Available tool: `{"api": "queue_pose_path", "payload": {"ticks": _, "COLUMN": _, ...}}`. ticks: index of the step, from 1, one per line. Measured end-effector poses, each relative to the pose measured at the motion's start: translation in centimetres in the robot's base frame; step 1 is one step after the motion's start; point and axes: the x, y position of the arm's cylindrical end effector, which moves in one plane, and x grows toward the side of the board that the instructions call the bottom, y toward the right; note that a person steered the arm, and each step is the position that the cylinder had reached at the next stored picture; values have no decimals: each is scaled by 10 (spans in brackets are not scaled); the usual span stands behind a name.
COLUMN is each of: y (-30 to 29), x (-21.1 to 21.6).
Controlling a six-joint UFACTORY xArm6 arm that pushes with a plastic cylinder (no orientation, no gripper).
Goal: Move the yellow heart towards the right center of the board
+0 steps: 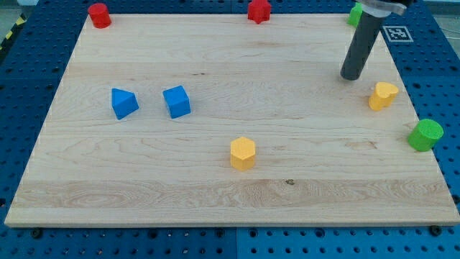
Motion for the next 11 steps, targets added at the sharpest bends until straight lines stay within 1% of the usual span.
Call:
{"api": "queue_pose_path", "payload": {"ticks": 2, "y": 0, "x": 67}}
{"api": "queue_pose_path", "payload": {"ticks": 3, "y": 0, "x": 73}}
{"api": "queue_pose_path", "payload": {"ticks": 4, "y": 3, "x": 73}}
{"api": "queue_pose_path", "payload": {"ticks": 6, "y": 32, "x": 73}}
{"api": "queue_pose_path", "payload": {"ticks": 7, "y": 37, "x": 73}}
{"api": "queue_pose_path", "payload": {"ticks": 8, "y": 37, "x": 60}}
{"api": "queue_pose_path", "payload": {"ticks": 10, "y": 37, "x": 20}}
{"api": "queue_pose_path", "payload": {"ticks": 11, "y": 38, "x": 14}}
